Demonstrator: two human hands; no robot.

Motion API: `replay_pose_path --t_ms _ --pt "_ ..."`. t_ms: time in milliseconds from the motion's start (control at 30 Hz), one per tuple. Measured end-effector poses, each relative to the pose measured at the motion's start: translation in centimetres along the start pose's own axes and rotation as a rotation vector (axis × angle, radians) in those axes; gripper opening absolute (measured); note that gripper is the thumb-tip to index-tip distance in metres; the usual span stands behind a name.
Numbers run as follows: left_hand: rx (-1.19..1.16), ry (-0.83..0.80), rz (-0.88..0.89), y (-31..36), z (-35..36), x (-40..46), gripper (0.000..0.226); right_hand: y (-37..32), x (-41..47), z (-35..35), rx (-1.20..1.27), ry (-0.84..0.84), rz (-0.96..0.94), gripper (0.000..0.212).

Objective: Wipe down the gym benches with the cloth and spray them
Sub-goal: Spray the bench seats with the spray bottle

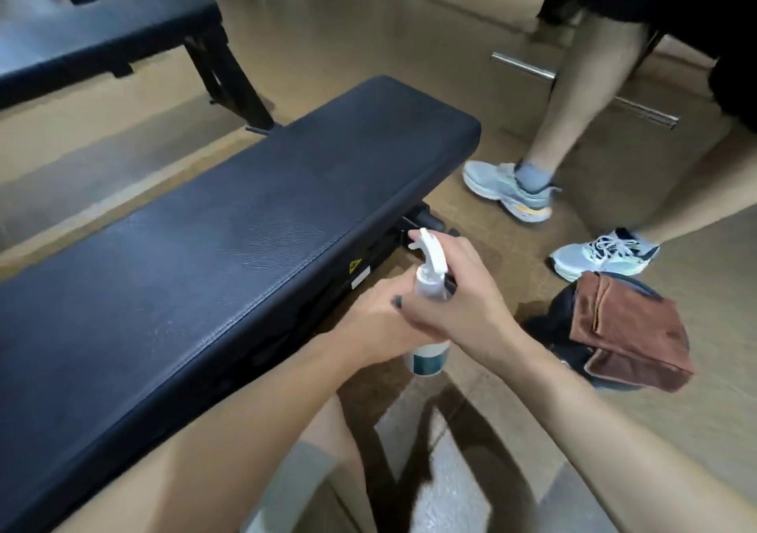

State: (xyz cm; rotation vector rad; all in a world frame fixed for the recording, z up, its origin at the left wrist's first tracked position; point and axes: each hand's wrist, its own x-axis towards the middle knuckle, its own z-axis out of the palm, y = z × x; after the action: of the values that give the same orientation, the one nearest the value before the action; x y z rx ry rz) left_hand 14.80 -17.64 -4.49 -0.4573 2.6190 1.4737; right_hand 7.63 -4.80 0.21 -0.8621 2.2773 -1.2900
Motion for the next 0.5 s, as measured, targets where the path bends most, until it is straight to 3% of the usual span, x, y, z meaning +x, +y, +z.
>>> replay_pose_path --t_ms 133,267,400,467,500 --pt "0.159 -0.053 0.072 0.3 -1.4 -0.3 0.072 -1.8 1.3 2.5 -0.033 0.150 0.103 0.023" --pt "0.133 -0.048 0.183 -0.2 -3.6 -1.1 0.064 -2.4 2.1 3.5 0.060 0.260 0.193 0.020" --pt "0.668 0.201 0.399 -1.5 -7.5 -1.0 0.043 -2.7 4.2 4.1 0.080 0.284 0.154 0.028" --pt "0.713 0.314 0.446 -1.8 -8.5 -0.8 0.036 -3.1 5.5 4.1 0.033 0.260 0.099 0.023" --pt "0.637 0.363 0.381 -1.5 -9.0 -0.9 0.036 -3.2 6.1 3.8 0.010 0.266 0.076 0.020"
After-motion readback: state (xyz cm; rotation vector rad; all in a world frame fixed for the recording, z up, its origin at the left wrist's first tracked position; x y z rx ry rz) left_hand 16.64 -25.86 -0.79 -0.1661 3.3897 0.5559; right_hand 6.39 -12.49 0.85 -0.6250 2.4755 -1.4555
